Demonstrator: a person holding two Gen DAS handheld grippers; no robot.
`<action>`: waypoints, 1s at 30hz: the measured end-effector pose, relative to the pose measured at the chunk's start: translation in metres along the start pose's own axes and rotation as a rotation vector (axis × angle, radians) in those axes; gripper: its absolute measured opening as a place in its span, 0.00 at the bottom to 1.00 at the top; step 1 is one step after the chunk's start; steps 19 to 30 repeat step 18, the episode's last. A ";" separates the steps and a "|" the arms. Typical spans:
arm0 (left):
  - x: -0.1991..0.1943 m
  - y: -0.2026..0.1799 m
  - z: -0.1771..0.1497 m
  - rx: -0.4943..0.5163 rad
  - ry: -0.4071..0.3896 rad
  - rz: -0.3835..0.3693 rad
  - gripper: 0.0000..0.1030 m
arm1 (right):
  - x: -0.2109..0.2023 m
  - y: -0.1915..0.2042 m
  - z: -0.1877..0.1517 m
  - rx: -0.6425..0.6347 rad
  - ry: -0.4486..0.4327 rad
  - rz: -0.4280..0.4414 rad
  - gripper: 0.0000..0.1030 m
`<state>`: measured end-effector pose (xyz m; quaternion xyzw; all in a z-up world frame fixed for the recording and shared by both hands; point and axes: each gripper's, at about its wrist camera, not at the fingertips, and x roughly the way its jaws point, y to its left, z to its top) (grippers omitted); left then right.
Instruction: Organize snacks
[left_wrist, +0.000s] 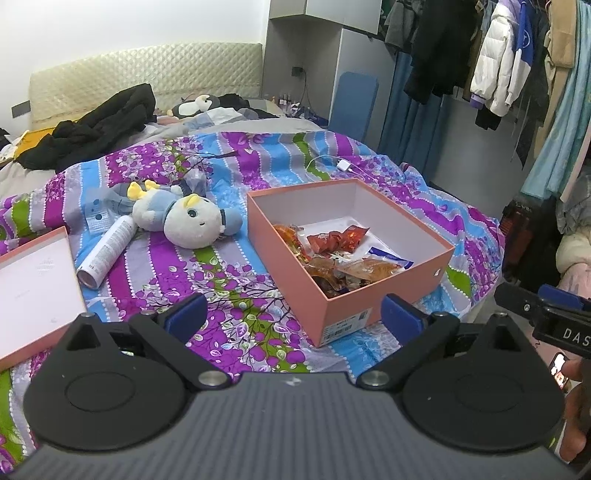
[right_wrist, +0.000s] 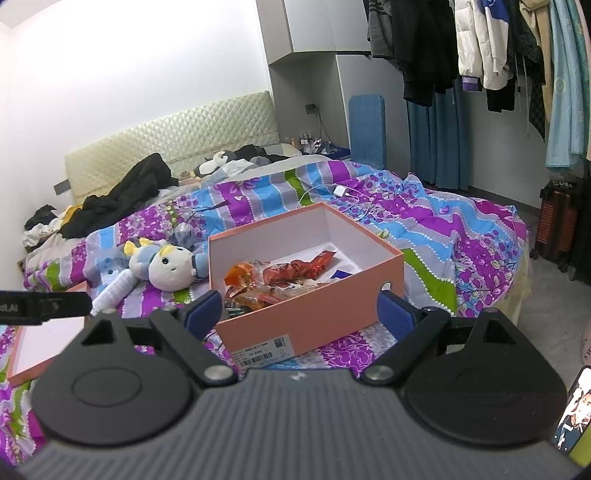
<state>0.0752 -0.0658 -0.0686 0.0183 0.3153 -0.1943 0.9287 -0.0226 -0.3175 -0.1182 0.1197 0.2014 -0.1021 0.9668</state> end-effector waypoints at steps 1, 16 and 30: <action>0.000 0.001 0.000 -0.004 -0.003 0.002 0.99 | 0.000 0.001 0.000 0.000 -0.001 0.001 0.89; -0.005 0.006 -0.002 -0.029 -0.015 0.009 0.99 | 0.000 0.005 0.003 -0.012 -0.002 -0.003 0.89; -0.005 0.005 -0.003 -0.028 -0.013 0.008 0.99 | 0.000 0.005 0.002 -0.013 0.000 -0.002 0.89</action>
